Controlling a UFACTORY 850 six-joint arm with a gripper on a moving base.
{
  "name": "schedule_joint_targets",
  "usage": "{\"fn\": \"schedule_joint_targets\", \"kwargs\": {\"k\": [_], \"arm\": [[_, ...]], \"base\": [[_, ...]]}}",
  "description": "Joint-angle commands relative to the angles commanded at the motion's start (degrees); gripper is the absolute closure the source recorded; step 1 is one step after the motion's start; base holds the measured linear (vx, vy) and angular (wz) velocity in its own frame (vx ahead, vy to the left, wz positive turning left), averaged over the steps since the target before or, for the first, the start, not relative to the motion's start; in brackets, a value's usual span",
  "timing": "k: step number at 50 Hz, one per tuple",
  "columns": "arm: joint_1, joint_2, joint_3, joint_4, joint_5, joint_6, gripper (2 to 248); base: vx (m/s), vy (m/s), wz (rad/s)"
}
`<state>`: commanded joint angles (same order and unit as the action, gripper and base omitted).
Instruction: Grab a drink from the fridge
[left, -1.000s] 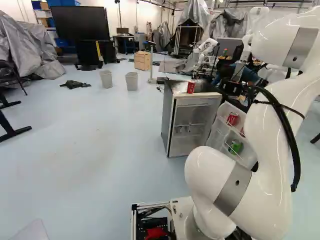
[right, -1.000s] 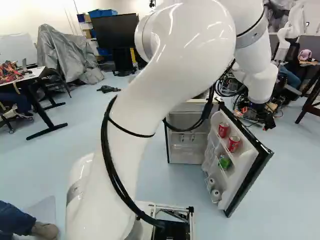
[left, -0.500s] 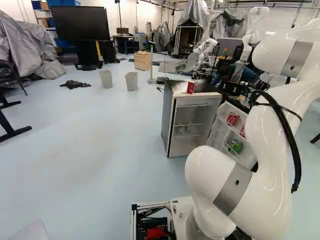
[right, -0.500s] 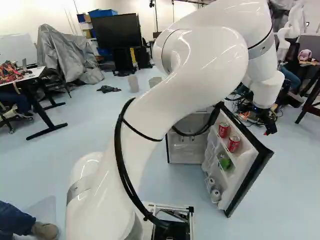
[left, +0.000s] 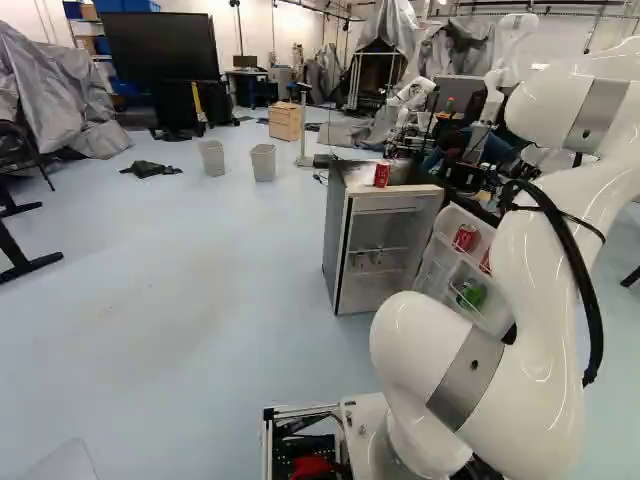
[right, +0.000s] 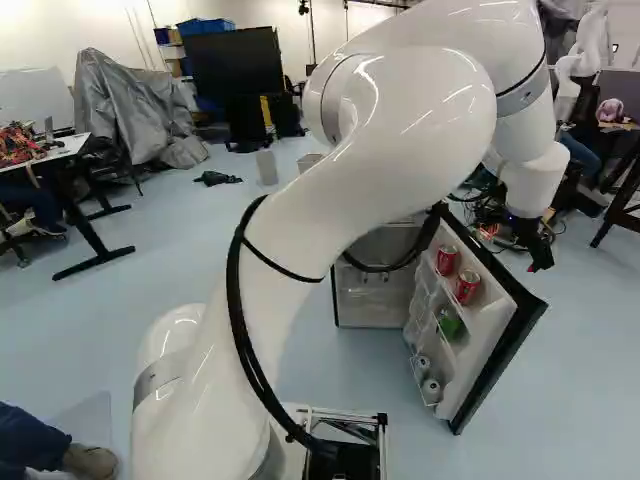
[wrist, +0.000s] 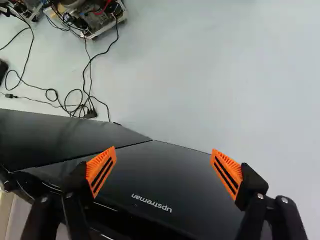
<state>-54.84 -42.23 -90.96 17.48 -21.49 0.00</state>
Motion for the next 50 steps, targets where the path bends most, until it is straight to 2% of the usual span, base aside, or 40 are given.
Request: {"fn": "schedule_joint_targets", "kwargs": {"k": [50], "arm": [[-0.3, 5.7, 8.4, 0.0, 0.0, 0.0, 3]], "base": [[0.000, 0.000, 0.000]]}}
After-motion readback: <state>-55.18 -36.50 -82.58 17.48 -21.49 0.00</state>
